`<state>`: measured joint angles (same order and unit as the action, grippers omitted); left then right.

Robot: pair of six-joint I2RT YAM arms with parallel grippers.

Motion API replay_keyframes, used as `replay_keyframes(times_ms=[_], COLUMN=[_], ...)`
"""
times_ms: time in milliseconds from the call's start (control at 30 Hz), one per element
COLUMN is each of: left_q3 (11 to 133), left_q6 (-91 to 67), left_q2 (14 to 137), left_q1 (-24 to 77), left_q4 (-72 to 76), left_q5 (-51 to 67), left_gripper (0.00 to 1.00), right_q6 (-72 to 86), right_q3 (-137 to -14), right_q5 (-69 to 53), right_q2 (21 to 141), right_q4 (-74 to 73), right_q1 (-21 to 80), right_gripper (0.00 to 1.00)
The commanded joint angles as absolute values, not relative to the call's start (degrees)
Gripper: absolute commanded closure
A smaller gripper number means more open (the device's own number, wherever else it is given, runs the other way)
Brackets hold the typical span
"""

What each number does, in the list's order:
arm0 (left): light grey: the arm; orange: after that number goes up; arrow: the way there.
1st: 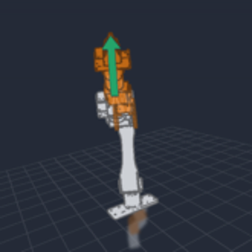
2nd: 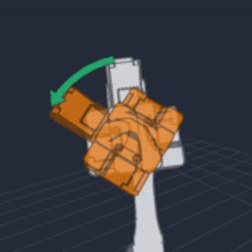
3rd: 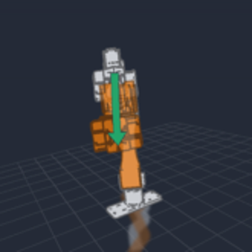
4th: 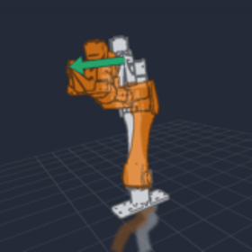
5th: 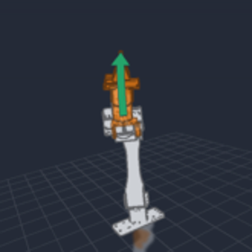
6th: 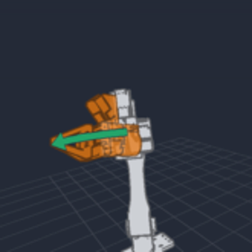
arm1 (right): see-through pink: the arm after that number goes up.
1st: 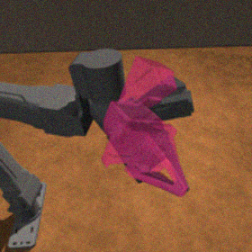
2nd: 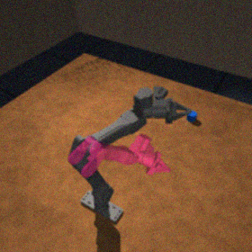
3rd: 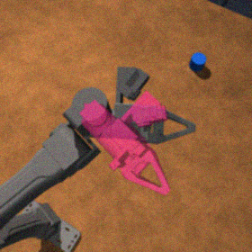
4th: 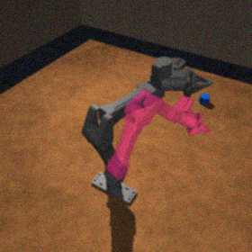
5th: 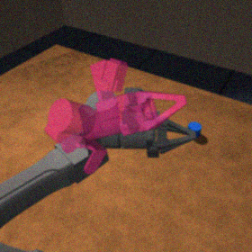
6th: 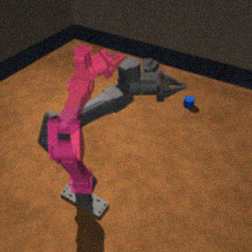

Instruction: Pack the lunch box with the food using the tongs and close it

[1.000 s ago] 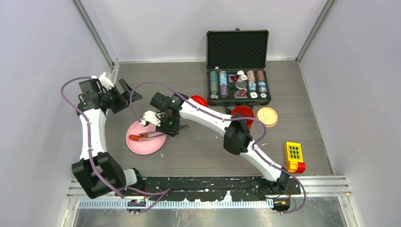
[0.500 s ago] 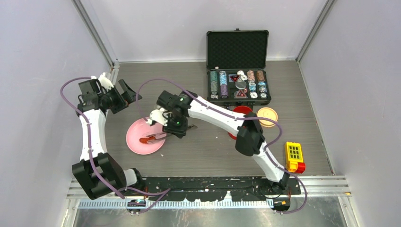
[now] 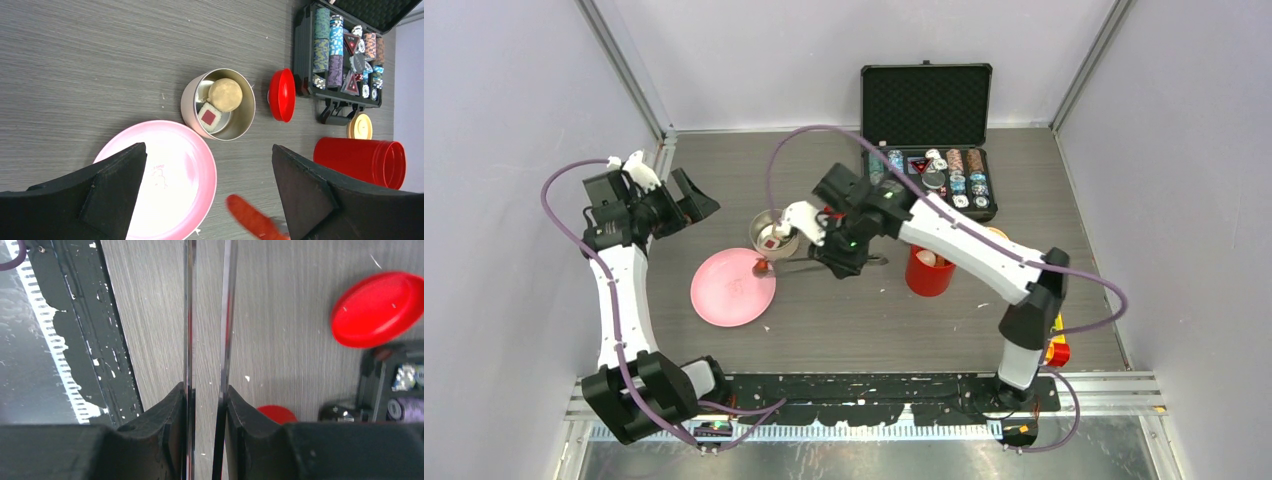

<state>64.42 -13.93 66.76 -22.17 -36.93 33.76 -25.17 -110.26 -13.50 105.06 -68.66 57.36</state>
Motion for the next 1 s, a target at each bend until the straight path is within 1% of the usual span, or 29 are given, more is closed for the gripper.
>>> replay_keyframes(times_ms=[0, 233, 467, 633, 833, 967], left_q3=[65.1, 66.17, 66.48, 66.78, 67.01, 67.54], left_q6=[-12.14, -10.14, -6.03, -4.15, -3.76, -3.78], left_q2=[64.16, 63.57, 64.31, 65.22, 66.12, 66.65], left_q1=[-21.12, -16.78, -10.43, -7.5, -5.49, -4.85], left_q4=[-37.68, -38.96, -39.41, -40.26, -40.27, -40.35], left_q5=[32.48, 29.38, 23.59, 22.25, 21.45, 20.96], left_gripper=[0.02, 0.02, 0.02, 0.02, 0.02, 0.02], right_q6=[-21.77, -20.44, -18.78, -19.85, -22.14, -23.27], right_q3=[-108.02, -98.92, -89.03, -83.41, -77.65, -74.25], right_q5=[-17.14, -15.32, -4.28, -2.56, -4.3, -4.68], right_q2=[95.33, 79.78, 60.38, 52.64, 43.56, 40.5], right_q4=[-65.32, -65.04, -65.89, -67.55, -70.96, -74.17], right_q1=[52.77, 46.27, 44.24, 36.55, 27.0, 22.38], right_gripper=[0.99, 0.99, 1.0, 0.99, 0.99, 1.0])
